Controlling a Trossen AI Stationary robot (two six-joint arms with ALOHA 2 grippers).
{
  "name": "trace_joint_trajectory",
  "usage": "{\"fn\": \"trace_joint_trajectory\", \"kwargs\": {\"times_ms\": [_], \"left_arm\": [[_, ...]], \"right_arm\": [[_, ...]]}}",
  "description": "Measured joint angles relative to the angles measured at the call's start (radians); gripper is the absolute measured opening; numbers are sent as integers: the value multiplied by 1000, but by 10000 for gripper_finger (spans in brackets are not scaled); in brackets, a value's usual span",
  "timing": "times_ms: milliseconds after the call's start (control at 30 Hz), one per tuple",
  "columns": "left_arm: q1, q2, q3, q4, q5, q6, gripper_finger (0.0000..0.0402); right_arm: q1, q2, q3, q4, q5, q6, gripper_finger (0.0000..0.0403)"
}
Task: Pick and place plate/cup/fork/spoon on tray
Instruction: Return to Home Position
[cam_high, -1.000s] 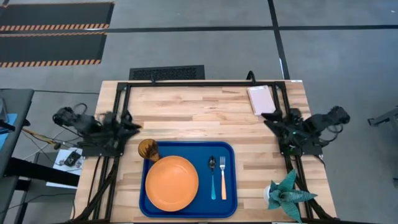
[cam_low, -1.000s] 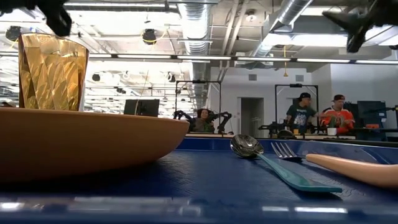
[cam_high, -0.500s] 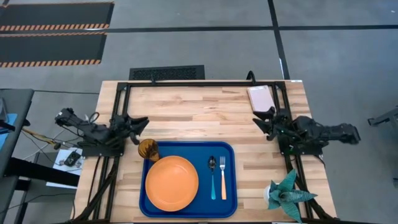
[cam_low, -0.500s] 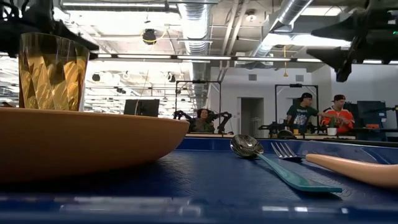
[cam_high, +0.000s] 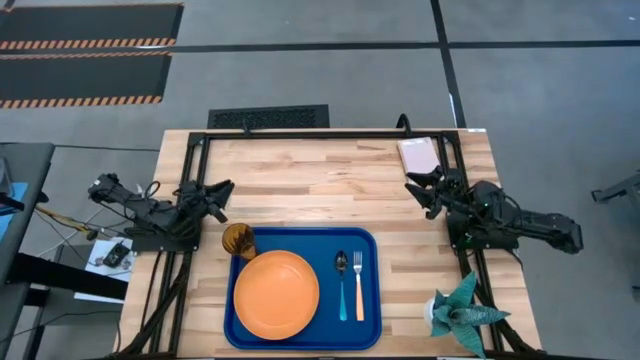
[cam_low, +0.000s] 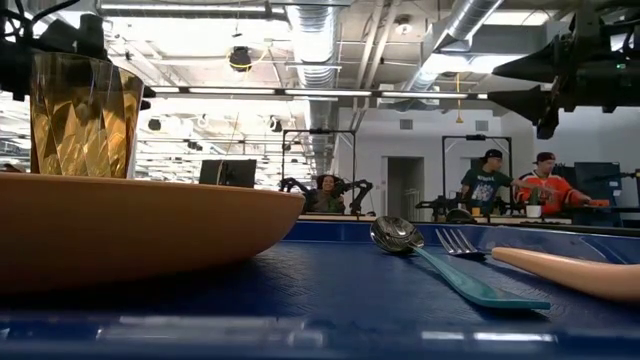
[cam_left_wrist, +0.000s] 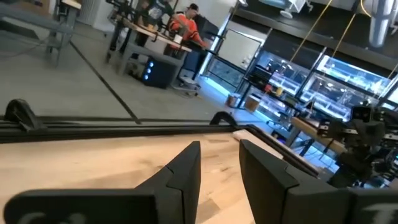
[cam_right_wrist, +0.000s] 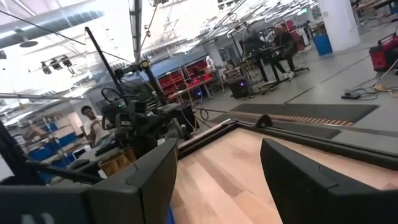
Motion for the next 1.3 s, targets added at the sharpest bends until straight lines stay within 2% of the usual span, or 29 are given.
{"fn": "trace_joint_trajectory", "kwargs": {"times_ms": [233,367,1300], "left_arm": [[0,0,-1,-9,59,-64,98],[0,0,-1,-4,86,-47,98],[0,0,-3,-3,85,-18,98]], "right_arm": [[2,0,0,-29,0,0,254],[2,0,0,-88,9,-1,254],[2,1,-1,-143,11,-2,254]]}}
